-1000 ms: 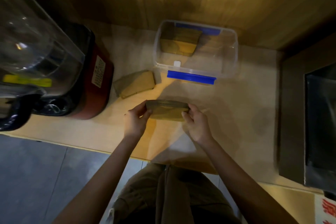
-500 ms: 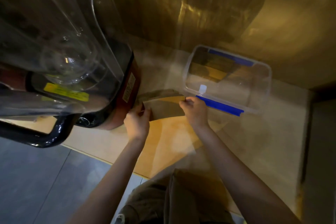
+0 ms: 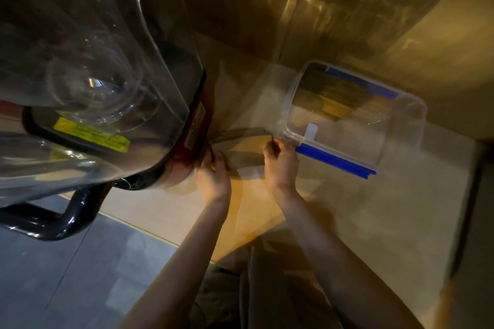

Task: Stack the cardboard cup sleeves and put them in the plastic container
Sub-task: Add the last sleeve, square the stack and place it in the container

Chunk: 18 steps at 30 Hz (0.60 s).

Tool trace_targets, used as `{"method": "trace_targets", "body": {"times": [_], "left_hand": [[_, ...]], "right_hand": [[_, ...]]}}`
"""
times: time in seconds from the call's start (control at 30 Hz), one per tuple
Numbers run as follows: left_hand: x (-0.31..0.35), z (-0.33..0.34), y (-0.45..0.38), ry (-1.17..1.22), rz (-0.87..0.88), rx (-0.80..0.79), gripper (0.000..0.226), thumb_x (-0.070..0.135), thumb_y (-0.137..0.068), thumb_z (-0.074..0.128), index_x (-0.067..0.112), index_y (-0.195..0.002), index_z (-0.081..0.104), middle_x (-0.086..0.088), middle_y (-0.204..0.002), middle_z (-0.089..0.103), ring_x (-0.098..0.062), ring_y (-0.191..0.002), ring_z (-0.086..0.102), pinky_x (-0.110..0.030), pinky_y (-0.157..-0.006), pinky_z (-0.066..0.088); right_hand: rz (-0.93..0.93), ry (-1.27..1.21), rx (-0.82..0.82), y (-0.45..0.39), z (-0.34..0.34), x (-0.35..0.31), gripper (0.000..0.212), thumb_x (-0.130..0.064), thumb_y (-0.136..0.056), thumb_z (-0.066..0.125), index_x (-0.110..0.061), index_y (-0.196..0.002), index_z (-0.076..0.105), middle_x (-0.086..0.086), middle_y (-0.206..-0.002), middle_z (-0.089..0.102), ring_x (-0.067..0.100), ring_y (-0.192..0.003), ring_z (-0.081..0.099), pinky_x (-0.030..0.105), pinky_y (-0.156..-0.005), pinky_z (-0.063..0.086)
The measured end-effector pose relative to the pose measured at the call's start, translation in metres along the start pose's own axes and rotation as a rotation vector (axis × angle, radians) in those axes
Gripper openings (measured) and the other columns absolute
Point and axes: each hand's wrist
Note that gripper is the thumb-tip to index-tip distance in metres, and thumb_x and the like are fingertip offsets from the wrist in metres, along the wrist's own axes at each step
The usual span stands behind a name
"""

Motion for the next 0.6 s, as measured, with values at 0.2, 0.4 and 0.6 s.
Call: {"method": "trace_targets", "body": {"times": [0.2,0.4,0.6], "left_hand": [[-0.005,-0.003,-0.001,0.036,-0.027,-0.036,0.058,0.036,-0.085,0.052,0.012,-0.137,0.038,-0.016,-0.141,0.042,-0.031,-0.128,0.04,-0.046,-0.107,0.036],[-0.003,-0.003,-0.003,0.096,-0.075,-0.063,0.059,0.021,-0.079,0.061,0.01,-0.133,0.04,-0.016,-0.133,0.052,-0.031,-0.12,0.049,-0.047,-0.103,0.041],[0.001,-0.005,0.0,0.282,-0.153,-0.127,0.062,0.006,-0.082,0.057,0.01,-0.138,0.03,-0.013,-0.136,0.047,-0.023,-0.118,0.049,-0.023,-0.084,0.044]], "right_hand": [[0.048,-0.283,-0.145,0.0,-0.006,0.002,0.017,-0.018,-0.087,0.056,-0.019,-0.104,0.06,0.004,-0.103,0.065,0.017,-0.1,0.059,0.019,-0.082,0.044],[0.184,-0.404,-0.295,-0.009,-0.014,-0.006,0.031,0.001,-0.08,0.06,-0.029,-0.079,0.053,-0.01,-0.081,0.059,0.003,-0.081,0.057,0.017,-0.077,0.043],[0.234,-0.441,-0.391,-0.01,-0.022,-0.001,0.02,0.006,-0.08,0.058,-0.003,-0.097,0.062,-0.003,-0.078,0.062,0.01,-0.078,0.06,0.008,-0.065,0.049]]}}
Point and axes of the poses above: each hand's wrist, its own y-axis away from the middle knuckle, its own z-axis out of the palm, x = y × z
